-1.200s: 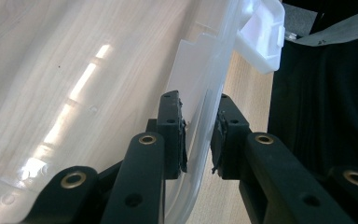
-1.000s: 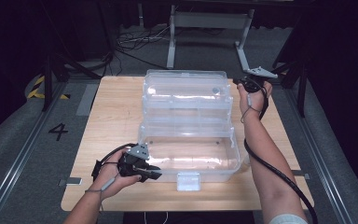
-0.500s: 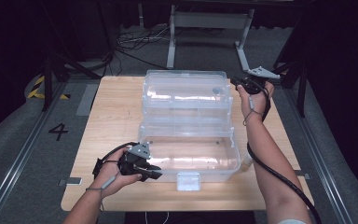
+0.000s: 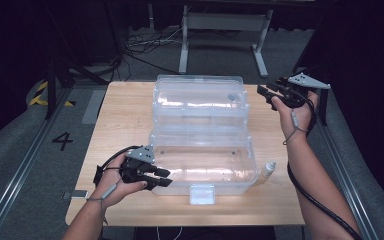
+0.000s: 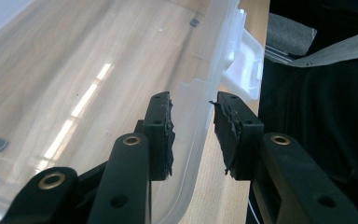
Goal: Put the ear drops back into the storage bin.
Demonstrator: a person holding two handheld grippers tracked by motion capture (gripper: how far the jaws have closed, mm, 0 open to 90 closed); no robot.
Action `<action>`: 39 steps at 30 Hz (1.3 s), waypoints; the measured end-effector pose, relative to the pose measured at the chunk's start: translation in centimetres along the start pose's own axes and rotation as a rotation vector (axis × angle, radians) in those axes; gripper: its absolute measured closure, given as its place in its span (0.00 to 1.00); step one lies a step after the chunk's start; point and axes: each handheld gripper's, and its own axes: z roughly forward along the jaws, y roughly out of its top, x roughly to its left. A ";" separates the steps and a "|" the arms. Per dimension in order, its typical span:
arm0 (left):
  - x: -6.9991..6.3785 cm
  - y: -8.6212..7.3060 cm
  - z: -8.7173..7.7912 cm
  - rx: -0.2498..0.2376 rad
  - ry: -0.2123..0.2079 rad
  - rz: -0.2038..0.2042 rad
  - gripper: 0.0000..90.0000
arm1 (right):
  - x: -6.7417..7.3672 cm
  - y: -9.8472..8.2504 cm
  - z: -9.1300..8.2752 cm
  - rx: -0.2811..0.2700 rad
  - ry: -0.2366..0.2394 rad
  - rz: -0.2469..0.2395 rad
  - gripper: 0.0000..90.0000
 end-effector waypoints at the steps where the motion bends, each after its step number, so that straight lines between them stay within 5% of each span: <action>1: 0.0 0.0 0.0 0.000 0.000 0.000 0.74 | 0.0 0.0 -0.5 0.000 0.004 -0.004 0.59; 17: 0.6 -0.6 -2.4 -0.063 0.064 -0.047 0.68 | 0.2 -0.6 -4.8 0.011 0.041 -0.016 0.57; 27: 1.1 -1.5 -4.5 -0.096 0.119 -0.079 0.61 | 0.9 -1.3 -7.2 0.084 0.122 -0.040 0.57; 39: 1.7 -2.6 -5.4 -0.085 0.147 -0.124 0.60 | 1.0 -1.9 -9.0 0.233 0.221 -0.145 0.63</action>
